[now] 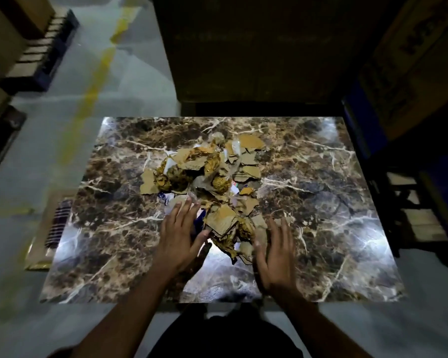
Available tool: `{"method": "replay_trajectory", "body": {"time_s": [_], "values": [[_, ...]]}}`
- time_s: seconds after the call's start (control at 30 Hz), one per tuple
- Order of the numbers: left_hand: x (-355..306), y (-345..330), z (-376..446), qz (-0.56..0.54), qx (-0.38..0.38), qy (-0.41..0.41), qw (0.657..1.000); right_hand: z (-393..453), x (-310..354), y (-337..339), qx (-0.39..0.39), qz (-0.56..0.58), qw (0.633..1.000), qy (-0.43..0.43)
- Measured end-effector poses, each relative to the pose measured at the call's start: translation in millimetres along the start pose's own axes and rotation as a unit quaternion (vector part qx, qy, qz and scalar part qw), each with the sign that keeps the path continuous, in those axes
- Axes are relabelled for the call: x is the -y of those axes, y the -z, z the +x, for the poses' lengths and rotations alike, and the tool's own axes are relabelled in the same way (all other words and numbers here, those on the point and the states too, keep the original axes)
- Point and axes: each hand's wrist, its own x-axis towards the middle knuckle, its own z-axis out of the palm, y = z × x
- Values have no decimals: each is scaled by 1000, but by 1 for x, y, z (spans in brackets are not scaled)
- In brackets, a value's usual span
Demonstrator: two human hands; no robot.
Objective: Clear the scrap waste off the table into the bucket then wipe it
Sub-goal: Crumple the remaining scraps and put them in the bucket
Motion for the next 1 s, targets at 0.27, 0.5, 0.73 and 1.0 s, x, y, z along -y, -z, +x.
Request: {"method": "replay_trajectory", "body": {"time_s": [0.27, 0.5, 0.73, 1.0], "values": [[11, -18, 33, -103, 53, -78, 990, -8, 6, -49, -22, 78, 997, -10], [-17, -55, 21, -265, -3, -32, 964, 26, 30, -69, -70, 182, 981, 18], [-51, -79, 20, -438, -77, 62, 894, 32, 51, -80, -123, 279, 952, 9], [-85, -68, 11, -587, -67, 145, 794, 32, 65, -80, -110, 365, 924, -46]]}}
